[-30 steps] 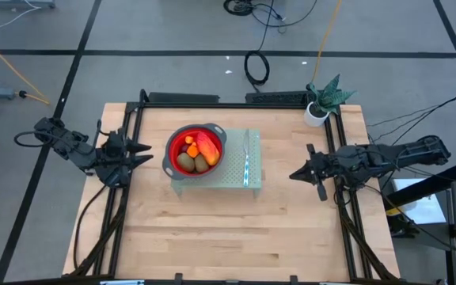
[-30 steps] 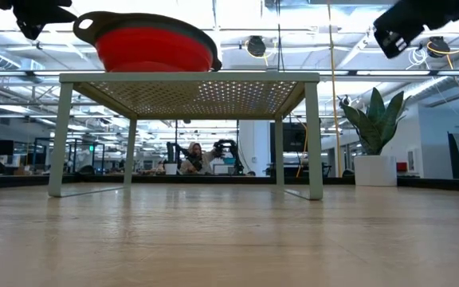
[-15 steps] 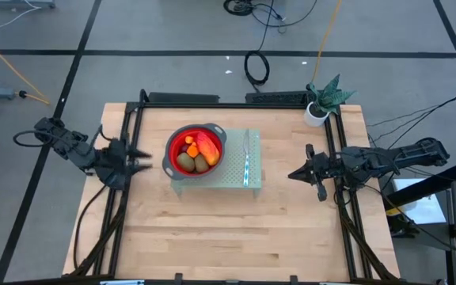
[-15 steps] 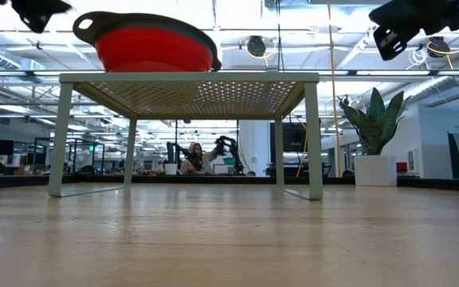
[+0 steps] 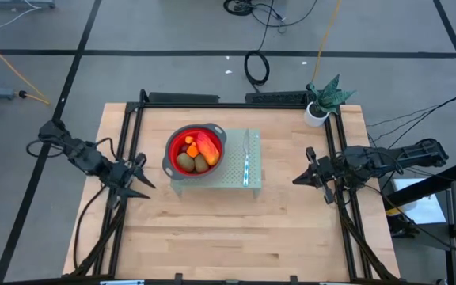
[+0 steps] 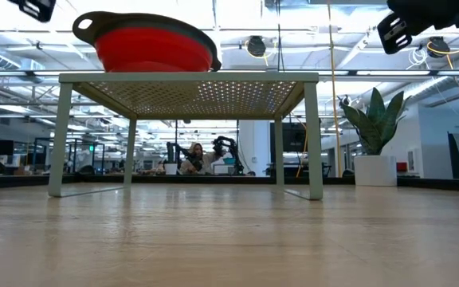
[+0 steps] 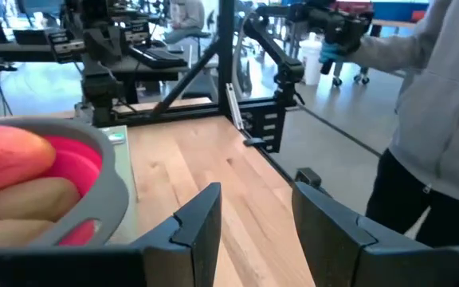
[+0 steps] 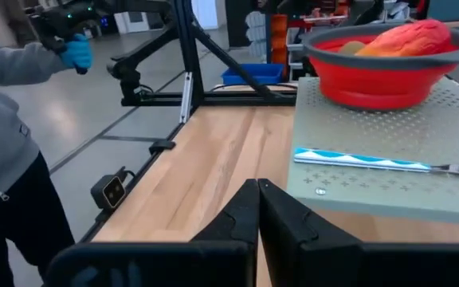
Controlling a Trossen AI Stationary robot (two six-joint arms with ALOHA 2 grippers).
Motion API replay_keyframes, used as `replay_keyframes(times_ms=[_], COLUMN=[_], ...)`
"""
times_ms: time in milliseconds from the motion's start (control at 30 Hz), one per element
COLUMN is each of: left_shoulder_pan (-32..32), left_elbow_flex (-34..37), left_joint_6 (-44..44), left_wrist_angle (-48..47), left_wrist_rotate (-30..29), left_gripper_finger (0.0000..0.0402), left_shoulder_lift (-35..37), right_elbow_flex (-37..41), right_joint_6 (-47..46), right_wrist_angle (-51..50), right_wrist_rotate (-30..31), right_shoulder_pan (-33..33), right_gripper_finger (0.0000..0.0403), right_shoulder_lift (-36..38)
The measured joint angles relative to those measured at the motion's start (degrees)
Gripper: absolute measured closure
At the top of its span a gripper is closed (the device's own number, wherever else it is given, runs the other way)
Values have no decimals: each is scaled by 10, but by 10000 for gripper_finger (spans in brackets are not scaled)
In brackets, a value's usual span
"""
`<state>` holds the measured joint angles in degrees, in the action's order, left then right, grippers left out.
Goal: Pick & Place Fruit
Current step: Return to Home Position
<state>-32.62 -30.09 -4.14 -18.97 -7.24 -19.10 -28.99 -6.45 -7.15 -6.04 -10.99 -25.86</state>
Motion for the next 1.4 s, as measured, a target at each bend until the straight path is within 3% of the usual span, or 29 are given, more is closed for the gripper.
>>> replay_keyframes(times_ms=[433, 567, 867, 1167, 1400], left_shoulder_pan=[0, 0, 0, 0, 0], left_elbow_flex=[55, 71, 148, 168, 168], left_joint_6=[43, 66, 43, 58, 73], left_wrist_angle=[-23, -38, 37, 34, 16], left_wrist_rotate=[-8, 7, 53, 57, 57], left_gripper_finger=[250, 250, 250, 250, 250], left_shoulder_lift=[185, 187, 188, 187, 187], right_elbow_flex=[5, 45, 186, 201, 201], right_joint_6=[11, 12, -41, -41, -36], right_wrist_angle=[-39, 35, 243, 193, 136], right_wrist_rotate=[-1, -1, 0, -2, -32], right_shoulder_pan=[1, 1, 1, 12, 39], right_gripper_finger=[403, 403, 403, 403, 403], right_shoulder_lift=[39, 55, 60, 88, 161])
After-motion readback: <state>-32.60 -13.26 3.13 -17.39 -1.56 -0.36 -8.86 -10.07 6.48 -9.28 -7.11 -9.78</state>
